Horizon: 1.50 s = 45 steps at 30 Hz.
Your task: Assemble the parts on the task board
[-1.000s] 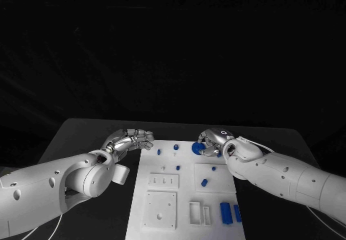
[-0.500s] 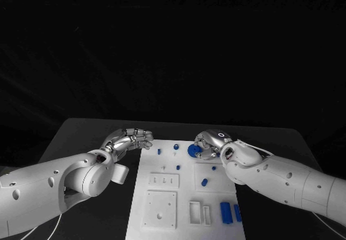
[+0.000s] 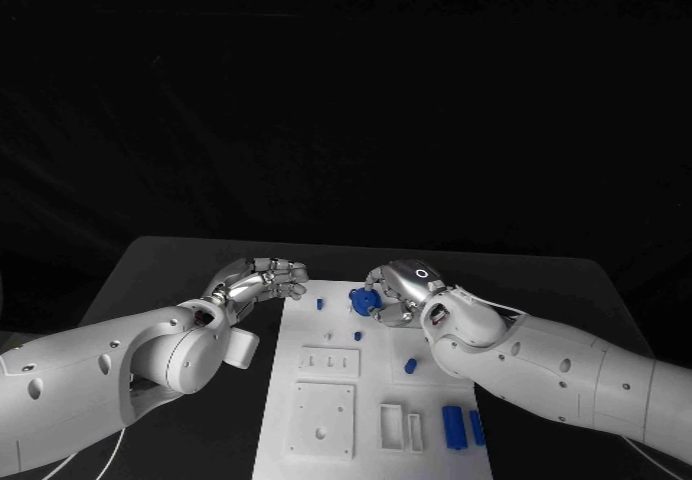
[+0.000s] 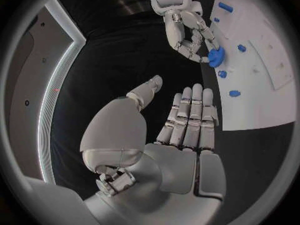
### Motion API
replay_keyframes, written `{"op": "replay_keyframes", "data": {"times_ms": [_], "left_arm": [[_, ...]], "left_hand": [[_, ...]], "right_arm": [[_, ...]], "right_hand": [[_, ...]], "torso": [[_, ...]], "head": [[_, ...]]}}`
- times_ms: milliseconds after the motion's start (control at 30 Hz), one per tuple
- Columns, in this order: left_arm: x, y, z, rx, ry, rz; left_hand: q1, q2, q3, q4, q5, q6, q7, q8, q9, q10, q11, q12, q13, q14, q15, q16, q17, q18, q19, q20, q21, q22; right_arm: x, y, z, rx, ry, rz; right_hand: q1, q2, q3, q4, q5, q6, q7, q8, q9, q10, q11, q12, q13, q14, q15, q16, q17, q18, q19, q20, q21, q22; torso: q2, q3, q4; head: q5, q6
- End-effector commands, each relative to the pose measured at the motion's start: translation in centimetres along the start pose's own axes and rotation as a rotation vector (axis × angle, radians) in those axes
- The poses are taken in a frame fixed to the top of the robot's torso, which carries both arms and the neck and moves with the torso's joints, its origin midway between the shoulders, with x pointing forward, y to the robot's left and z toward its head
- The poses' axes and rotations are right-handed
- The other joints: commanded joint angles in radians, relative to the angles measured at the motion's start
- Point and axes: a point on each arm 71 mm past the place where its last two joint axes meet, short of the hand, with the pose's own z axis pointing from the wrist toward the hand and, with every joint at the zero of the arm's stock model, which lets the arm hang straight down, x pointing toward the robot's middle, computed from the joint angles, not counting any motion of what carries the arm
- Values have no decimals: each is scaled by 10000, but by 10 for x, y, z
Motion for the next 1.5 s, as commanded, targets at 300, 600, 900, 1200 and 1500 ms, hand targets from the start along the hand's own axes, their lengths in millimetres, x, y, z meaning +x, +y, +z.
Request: {"op": "replay_keyframes", "data": {"times_ms": [300,600,900,1200,1500], "left_arm": [[4,-2,1,114,179,-6],[4,-1,2,114,169,1],[4,-1,3,117,167,7],[5,-1,4,111,193,4],[4,-1,4,92,186,8]], "left_hand": [[-100,-13,29,-56,37,-31,124,-62,-17,18,70,-66,-15,-63,-25,-11,-16,116,-101,5,53,230],[-102,-11,33,-58,37,-30,124,-63,-19,19,70,-71,-14,-63,-24,-10,-17,117,-102,6,56,230],[-105,-11,36,-61,37,-31,125,-64,-21,21,71,-77,-14,-64,-23,-9,-18,118,-104,8,59,230],[-106,-8,40,-63,37,-30,125,-65,-22,23,71,-80,-13,-64,-23,-7,-20,119,-105,8,62,230],[-110,-11,41,-66,36,-28,125,-65,-23,25,71,-84,-12,-65,-22,-6,-21,119,-107,9,65,230]], "right_arm": [[21,24,2,-570,95,-546],[24,32,6,-535,-49,-652],[25,30,9,-307,-192,-808],[26,33,12,-307,-115,-843],[30,34,16,-151,144,-910]], "right_hand": [[64,-150,118,99,-211,217,172,46,210,679,-163,-14,315,-32,-129,-25,37,862,9,-82,83,191],[96,-157,153,110,-236,211,173,36,213,650,-162,-40,293,-30,-128,-35,43,862,4,-84,87,189],[140,-205,233,160,-364,210,176,19,223,632,-159,-68,279,-25,-125,-62,53,862,-7,-84,90,181],[183,-275,341,238,-535,209,179,-4,235,597,-156,-112,254,-17,-123,-99,62,862,-16,-78,87,170],[178,-318,372,296,-698,162,194,-46,235,449,-143,-230,153,-14,-111,-133,68,862,-26,-73,83,165]], "torso": [[11,-8,20],[4,-7,1],[8,7,-3],[8,17,-11],[5,14,-5]], "head": [[-2,7],[53,16],[82,18],[77,15],[69,23]]}}
